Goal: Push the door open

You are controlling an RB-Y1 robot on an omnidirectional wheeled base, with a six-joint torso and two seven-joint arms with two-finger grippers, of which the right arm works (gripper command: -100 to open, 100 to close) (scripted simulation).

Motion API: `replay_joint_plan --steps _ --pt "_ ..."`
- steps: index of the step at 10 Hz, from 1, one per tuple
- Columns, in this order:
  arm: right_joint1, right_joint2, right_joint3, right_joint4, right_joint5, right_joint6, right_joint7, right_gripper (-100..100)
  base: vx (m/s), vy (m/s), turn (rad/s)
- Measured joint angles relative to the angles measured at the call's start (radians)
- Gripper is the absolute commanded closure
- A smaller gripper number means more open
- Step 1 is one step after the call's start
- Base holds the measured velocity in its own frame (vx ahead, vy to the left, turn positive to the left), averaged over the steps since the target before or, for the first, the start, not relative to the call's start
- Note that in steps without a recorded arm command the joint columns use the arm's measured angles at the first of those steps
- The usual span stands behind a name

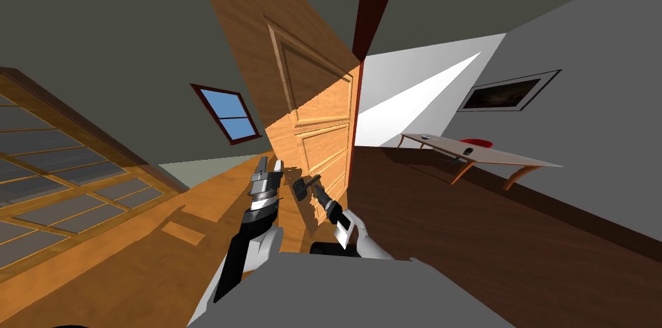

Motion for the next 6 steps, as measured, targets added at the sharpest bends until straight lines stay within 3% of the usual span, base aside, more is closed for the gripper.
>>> replay_joint_plan --steps 2,3,4,6 --pt "0.009 -0.006 -0.004 -0.025 -0.004 0.011 -0.004 -100 -0.207 -0.129 -0.083" --pt "0.015 0.008 -0.006 -0.037 -0.006 0.015 -0.005 -100 -0.089 -0.062 -0.002" --pt "0.016 0.009 -0.006 -0.038 -0.006 0.016 -0.005 -100 0.041 0.088 0.046" --pt "0.010 -0.009 -0.014 -0.021 -0.006 0.009 -0.002 -100 0.135 0.158 0.018"
